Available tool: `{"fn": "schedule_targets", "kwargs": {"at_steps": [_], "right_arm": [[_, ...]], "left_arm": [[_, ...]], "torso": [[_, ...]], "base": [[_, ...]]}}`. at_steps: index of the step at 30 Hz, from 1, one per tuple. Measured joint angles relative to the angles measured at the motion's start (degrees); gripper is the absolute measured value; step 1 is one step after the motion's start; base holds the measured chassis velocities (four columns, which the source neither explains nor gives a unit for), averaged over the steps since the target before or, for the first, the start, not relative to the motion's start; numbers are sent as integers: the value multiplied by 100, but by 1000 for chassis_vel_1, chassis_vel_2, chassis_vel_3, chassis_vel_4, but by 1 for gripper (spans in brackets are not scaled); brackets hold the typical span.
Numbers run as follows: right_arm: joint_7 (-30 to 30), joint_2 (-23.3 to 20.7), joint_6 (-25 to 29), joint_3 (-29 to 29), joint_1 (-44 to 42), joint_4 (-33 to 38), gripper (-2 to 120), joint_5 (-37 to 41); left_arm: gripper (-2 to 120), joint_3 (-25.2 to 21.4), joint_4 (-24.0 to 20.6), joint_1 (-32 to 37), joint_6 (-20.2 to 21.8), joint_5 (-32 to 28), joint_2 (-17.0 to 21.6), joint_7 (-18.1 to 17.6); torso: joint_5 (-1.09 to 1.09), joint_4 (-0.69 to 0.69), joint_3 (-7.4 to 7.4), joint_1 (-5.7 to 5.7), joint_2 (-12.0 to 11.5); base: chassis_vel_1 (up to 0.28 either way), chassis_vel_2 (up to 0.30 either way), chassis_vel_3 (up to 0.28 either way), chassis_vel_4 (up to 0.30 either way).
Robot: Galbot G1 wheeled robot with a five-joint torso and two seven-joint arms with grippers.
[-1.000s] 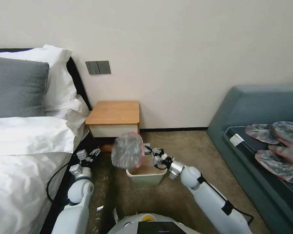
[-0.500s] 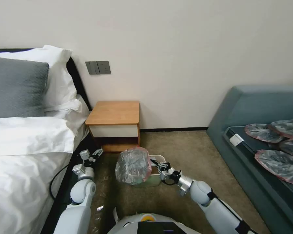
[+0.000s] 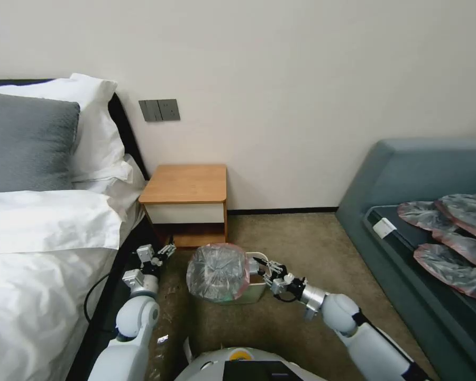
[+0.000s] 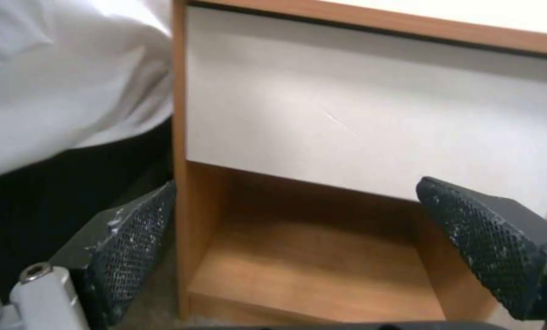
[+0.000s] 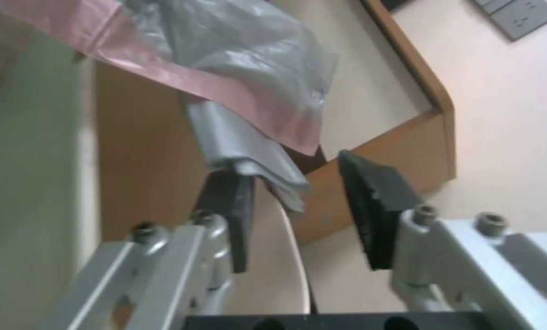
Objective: Pick up the garbage bag from the table and place it over the trash can.
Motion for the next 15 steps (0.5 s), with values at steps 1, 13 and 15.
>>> {"fn": "schedule_targets", "kwargs": {"at_steps": [1,13,15], "right_arm": [[-94,-53,46,84,-41,38,45,67],[-355,-563,184,863,-344,401,86,783],[-350,-499,187,1100,-348,455,96,918]], "left_arm": [[100,44,-14,7,8,14,30,-3],[100,397,-858,516,633,-430,449,279],[100,518,-1120,728,939,-525,564,392]], "torso": [[0,-1,0,0,0],[2,3,0,0,0],[-1,0,0,0,0]], "base": [[0,0,0,0],[0,0,0,0],[0,0,0,0]]}}
